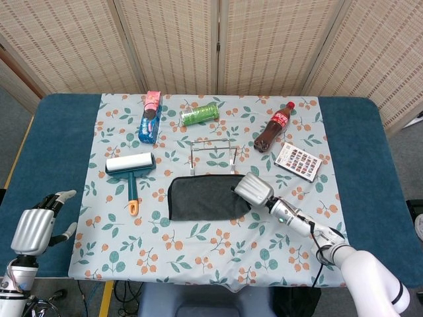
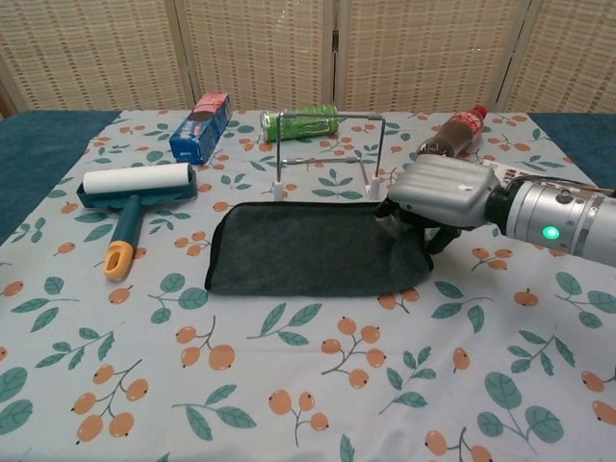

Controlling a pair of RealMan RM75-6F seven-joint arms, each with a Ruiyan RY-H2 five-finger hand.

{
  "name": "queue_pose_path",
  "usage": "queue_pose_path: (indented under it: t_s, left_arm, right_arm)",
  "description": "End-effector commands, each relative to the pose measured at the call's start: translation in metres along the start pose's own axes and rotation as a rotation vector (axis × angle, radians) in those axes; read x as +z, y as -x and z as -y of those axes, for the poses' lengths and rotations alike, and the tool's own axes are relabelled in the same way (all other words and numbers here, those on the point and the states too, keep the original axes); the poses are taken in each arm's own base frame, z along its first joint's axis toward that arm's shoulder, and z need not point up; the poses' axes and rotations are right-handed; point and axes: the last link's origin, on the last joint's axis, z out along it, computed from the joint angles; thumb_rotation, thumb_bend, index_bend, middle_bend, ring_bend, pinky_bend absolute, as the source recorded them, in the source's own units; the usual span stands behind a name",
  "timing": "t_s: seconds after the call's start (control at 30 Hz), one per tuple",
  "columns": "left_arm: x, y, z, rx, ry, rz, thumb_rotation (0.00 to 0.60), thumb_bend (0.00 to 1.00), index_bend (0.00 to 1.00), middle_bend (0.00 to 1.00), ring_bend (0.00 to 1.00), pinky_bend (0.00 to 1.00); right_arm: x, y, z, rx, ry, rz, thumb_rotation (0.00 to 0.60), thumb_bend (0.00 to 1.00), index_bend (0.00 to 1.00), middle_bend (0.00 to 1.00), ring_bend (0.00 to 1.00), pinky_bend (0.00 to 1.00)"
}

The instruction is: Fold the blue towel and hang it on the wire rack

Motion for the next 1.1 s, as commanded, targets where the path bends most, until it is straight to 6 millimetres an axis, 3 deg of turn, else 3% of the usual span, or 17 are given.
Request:
queue_pose_path:
  t_s: [0.03, 0.37, 0.57, 0.73, 0.83, 1.1]
  left_arm:
    - [0.000, -0.001, 0.001, -0.003, -0.002, -0.005, 0.600, 0.27, 0.19, 0.26, 0.25, 0.46]
    - [-0.001, -0.004, 0.002, -0.004, -0.004, -0.016, 0.600, 0.27, 0.19, 0.26, 0.25, 0.46]
    - [-0.002, -0.006, 0.003, -0.007, -0.008, -0.025, 0.600, 0.27, 0.19, 0.26, 0.25, 0.46]
    - [-0.003, -0.007, 0.004, -0.009, -0.011, -0.030, 0.600, 0.27, 0.19, 0.26, 0.25, 0.46]
    - [-0.006, -0.008, 0.006, -0.018, -0.015, -0.039, 0.600, 0.27, 0.19, 0.26, 0.25, 0.46]
    - [-0.009, -0.011, 0.005, -0.020, 0.002, -0.049, 0.600, 0.27, 0.19, 0.26, 0.24, 0.46]
  right_arm:
    - [-0.001, -0.005, 0.000, 0.020, 0.002, -0.029, 0.600, 0.45, 0.68, 0.91, 0.86, 1.00]
    - [-0.022, -0.045, -0.006, 0.043, -0.019, -0.191, 0.600, 0.47, 0.78, 0.93, 0.88, 1.00]
    - [-0.047, -0.086, -0.014, 0.060, 0.010, -0.310, 0.600, 0.48, 0.82, 0.95, 0.89, 1.00]
    - [-0.058, -0.105, -0.018, 0.062, 0.034, -0.354, 0.600, 0.49, 0.83, 0.96, 0.89, 1.00]
    - [-0.070, -0.130, -0.024, 0.055, 0.079, -0.428, 0.600, 0.49, 0.83, 0.96, 0.89, 1.00]
    - [-0.070, -0.157, -0.030, 0.066, 0.153, -0.473, 0.600, 0.50, 0.83, 0.96, 0.89, 1.00]
